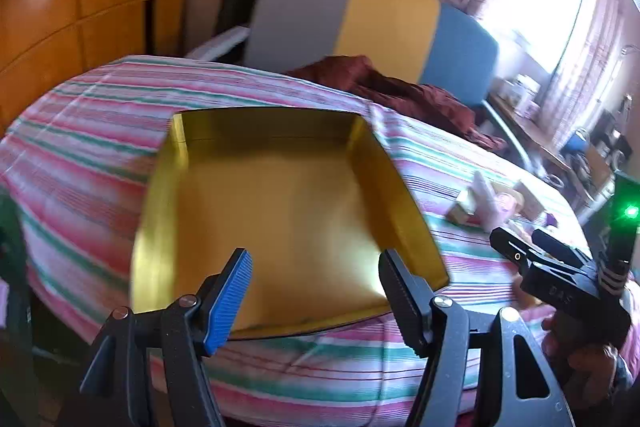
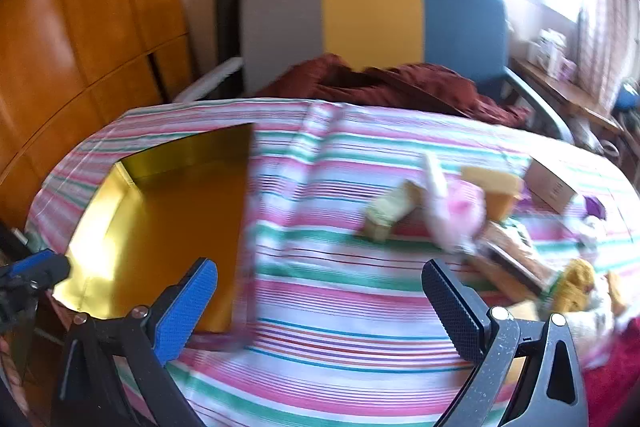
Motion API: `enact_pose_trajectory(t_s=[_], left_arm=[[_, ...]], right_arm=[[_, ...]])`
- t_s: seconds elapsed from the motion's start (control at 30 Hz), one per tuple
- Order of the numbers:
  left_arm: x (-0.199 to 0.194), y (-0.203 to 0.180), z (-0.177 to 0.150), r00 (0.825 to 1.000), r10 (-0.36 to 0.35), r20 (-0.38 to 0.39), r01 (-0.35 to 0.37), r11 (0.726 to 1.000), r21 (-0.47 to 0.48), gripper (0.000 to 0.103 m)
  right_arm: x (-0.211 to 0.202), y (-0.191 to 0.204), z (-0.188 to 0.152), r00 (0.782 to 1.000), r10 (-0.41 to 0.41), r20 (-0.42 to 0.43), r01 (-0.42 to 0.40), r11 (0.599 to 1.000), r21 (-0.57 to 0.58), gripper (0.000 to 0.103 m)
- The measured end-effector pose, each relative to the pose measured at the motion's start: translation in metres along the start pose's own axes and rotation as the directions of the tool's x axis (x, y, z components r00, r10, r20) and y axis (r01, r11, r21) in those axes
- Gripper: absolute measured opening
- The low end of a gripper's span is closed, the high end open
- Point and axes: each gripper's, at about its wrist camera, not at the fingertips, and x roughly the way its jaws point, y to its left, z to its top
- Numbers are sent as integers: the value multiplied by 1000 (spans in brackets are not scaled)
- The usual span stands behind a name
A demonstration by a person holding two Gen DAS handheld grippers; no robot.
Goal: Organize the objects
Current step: 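Reach the left gripper to the green-and-white medicine box and grasp it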
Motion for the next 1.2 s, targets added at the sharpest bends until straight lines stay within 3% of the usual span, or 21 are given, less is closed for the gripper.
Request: enact_pose_trajectory(t_s=[0.17,0.3,0.57,0.9,1.2], left_arm=[[12,-40,16,997,-69,-31,72,991,115,67],[25,-77,26,992,-111,-53,120,968,221,66],[66,-145,43,981,-147,-129,187,897,400,66],[150,-208,50,965,-74,-251,205,810,549,55],[214,-238,49,945,-11,-328,214,780,588,55]], right_arm=[[-5,-68,4,995,-92,-25,94,992,88,103],[-9,-119,14,990,-133,-37,137,975,176,103],[-7,-185,40,992,-120,-40,126,946,299,103],[17,-218,46,999,-22,23,13,949,316,103],[26,-234,43,1000,17,-10,-12,926,378,103]])
